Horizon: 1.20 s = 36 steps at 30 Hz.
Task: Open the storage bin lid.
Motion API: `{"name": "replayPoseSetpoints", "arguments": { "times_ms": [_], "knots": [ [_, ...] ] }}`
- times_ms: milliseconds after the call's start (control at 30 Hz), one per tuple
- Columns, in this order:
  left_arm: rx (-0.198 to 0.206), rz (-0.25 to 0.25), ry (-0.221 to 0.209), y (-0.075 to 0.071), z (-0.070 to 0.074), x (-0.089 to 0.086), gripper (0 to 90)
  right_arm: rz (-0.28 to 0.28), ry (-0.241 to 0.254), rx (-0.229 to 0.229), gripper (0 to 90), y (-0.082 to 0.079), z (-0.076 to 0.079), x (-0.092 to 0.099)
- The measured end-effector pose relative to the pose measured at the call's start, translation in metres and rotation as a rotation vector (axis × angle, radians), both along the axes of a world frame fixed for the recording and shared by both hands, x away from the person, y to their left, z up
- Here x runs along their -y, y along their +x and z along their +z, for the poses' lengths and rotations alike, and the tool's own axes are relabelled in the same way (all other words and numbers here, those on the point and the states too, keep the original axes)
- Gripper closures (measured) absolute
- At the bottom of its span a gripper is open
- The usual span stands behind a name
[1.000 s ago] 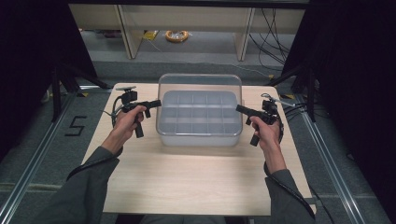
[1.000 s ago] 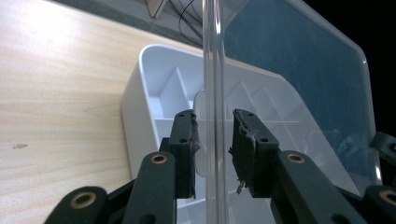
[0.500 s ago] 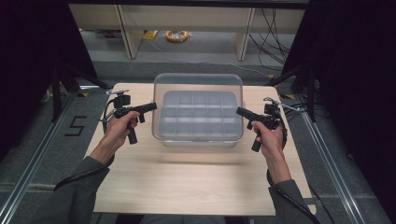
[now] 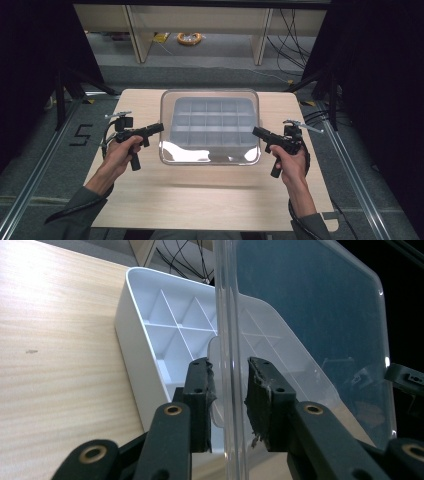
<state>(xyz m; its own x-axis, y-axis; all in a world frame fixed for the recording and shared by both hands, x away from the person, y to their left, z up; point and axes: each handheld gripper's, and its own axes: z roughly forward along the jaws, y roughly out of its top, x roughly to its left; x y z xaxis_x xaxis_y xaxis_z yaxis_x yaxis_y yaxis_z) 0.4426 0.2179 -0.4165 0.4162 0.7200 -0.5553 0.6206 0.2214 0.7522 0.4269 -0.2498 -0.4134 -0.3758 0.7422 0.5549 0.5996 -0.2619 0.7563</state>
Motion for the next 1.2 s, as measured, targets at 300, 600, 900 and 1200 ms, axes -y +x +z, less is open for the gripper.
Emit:
{"name": "replayPoseSetpoints", "arguments": {
  "times_ms": [300, 600, 900, 1200],
  "knots": [
    [-0.002, 0.001, 0.009, -0.021, -0.010, -0.002, 70.8, 0.010, -0.014, -0.003, 67.8, -0.024, -0.009, -0.002],
    [-0.005, -0.024, 0.028, -0.040, -0.022, -0.003, 70.7, 0.016, -0.044, 0.000, 67.8, -0.046, -0.017, -0.002],
    [-0.030, -0.016, 0.021, -0.055, -0.031, -0.002, 70.5, 0.027, -0.032, -0.012, 67.8, -0.062, -0.031, -0.002],
    [-0.033, -0.063, 0.015, -0.071, -0.038, -0.007, 68.4, 0.046, -0.027, -0.010, 67.8, -0.082, -0.037, 0.000]
  ]
}}
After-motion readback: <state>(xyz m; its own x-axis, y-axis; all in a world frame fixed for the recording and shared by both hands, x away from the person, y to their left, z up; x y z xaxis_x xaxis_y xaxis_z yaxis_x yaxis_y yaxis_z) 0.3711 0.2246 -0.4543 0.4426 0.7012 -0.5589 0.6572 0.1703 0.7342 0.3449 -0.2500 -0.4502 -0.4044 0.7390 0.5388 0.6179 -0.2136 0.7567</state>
